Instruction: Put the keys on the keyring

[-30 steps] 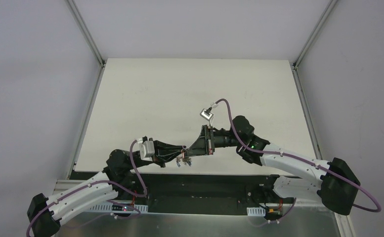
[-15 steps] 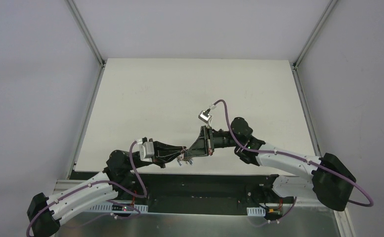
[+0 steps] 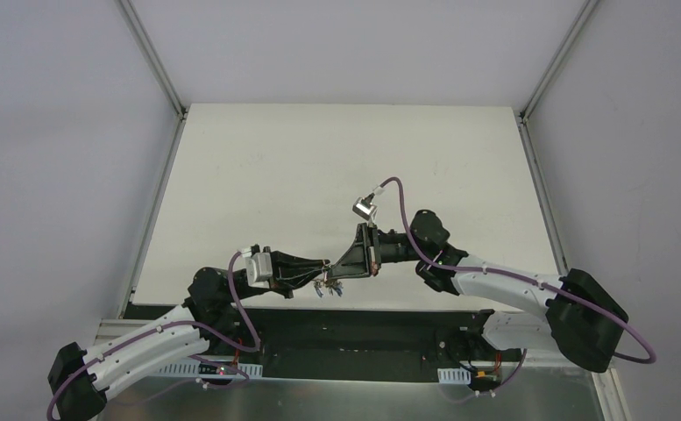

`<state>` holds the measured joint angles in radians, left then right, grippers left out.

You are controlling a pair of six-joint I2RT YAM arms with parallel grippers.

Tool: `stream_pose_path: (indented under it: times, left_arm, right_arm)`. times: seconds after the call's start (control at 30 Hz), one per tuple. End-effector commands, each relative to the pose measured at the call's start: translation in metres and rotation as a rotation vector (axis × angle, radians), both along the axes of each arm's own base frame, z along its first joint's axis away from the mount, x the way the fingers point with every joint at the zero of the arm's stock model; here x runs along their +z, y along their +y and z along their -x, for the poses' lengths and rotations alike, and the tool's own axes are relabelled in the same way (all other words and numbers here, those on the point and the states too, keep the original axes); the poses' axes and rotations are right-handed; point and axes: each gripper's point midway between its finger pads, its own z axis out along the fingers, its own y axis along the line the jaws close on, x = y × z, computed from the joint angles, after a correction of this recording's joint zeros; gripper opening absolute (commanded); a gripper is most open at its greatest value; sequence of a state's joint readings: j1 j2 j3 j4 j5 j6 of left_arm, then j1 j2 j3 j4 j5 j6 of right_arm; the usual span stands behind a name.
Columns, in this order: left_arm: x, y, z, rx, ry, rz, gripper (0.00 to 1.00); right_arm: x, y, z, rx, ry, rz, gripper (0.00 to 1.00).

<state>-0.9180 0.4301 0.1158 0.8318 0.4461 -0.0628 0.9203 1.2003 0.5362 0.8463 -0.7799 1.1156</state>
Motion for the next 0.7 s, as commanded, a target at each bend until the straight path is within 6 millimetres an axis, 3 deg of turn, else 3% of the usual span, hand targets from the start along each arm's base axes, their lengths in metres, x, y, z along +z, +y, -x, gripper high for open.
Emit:
stream_pose_path:
  times: [0.0,0.67]
  left_arm:
    - [0.025,0.002,0.017,-0.060,-0.083,0.074,0.00]
    - [0.021,-0.006,0.026,-0.131,-0.075,0.037,0.00]
  right_arm:
    - [0.015,0.000,-0.005,-0.010,-0.034,-0.065,0.00]
    - [0.037,-0.003,-0.028,-0.107,-0.147,-0.110,0.00]
